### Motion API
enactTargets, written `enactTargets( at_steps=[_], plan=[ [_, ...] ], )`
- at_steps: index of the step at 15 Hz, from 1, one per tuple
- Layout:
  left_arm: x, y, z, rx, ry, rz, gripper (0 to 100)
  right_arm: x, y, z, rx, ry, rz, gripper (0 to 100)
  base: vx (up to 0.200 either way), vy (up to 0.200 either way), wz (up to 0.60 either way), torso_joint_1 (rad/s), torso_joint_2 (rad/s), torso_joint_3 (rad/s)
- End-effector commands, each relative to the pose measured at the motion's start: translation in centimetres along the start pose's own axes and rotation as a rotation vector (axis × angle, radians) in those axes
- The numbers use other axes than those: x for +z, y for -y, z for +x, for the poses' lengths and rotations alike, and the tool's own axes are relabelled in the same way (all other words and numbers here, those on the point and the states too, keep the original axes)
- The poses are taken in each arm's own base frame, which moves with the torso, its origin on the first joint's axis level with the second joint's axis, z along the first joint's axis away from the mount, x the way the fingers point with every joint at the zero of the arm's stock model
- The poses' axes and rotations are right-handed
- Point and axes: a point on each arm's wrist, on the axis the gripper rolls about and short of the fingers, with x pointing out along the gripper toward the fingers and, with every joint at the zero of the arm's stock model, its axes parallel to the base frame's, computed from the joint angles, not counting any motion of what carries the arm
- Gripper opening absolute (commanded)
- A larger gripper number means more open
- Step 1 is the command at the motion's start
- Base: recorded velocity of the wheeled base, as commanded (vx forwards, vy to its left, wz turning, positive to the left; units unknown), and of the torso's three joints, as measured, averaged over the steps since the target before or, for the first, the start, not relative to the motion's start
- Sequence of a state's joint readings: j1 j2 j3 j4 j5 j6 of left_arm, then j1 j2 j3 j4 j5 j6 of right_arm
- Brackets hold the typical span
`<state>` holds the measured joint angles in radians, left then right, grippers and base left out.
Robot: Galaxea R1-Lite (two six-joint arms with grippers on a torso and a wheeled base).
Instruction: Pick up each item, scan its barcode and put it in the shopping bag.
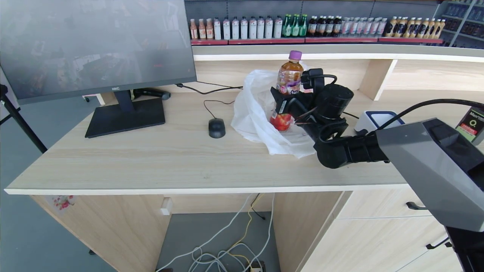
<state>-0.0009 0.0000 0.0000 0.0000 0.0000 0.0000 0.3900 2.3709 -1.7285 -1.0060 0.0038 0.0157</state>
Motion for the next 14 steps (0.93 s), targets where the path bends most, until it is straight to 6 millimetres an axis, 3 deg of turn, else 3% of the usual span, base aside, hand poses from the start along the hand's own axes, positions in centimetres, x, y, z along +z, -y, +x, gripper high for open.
enactTargets(
  at_steps=[1, 14],
  plan=[
    [0.0, 0.0, 0.0, 0.001, 0.0, 0.0, 100, -0.3, 0.1, 0.0, -0.003, -0.006, -0.001, 0, 0.0, 0.0, 0.0, 0.0, 0.0, 0.0],
    [0.0, 0.0, 0.0, -0.001, 0.0, 0.0, 100, -1.7, 0.5, -0.1, -0.01, -0.026, -0.008, 0, 0.0, 0.0, 0.0, 0.0, 0.0, 0.0]
  ],
)
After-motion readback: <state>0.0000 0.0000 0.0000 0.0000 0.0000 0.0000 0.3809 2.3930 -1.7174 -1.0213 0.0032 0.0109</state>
